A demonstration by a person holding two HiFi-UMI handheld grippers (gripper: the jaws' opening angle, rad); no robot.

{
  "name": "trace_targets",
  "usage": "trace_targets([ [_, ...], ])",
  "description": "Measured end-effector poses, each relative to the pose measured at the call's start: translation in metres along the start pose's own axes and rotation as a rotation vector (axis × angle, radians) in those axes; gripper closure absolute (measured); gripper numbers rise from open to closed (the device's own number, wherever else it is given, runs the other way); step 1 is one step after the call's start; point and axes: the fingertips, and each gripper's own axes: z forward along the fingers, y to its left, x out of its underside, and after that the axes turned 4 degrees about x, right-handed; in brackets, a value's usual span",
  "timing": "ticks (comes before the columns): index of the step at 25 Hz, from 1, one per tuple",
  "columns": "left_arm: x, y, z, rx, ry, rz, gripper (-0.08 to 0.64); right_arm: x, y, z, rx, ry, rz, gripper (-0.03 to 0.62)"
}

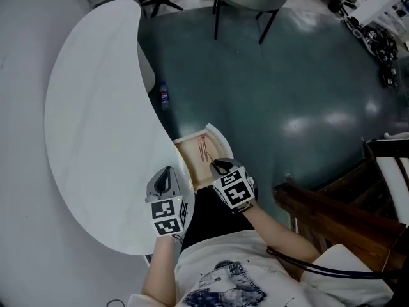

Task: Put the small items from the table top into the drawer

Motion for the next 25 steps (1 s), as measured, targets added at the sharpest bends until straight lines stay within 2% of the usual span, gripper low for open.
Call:
trace_targets([
  [5, 0.010, 0.006, 0.026, 0.027, 0.031, 0.007, 0.526, 0.001, -0.002, 0.031, 0.012, 0.018, 0.031, 0.538],
  [11, 0.015, 0.006, 0.044, 0.029, 0.047, 0.076, 0.526, 0.012, -0.003, 0.065, 0.017, 0.063, 0.046, 0.538],
  [25, 0.017, 0.009, 0.053, 0.039, 0.072, 0.076, 0.526, 0.033, 0.006, 0.131, -0.014, 0.155, 0.086, 0.538],
])
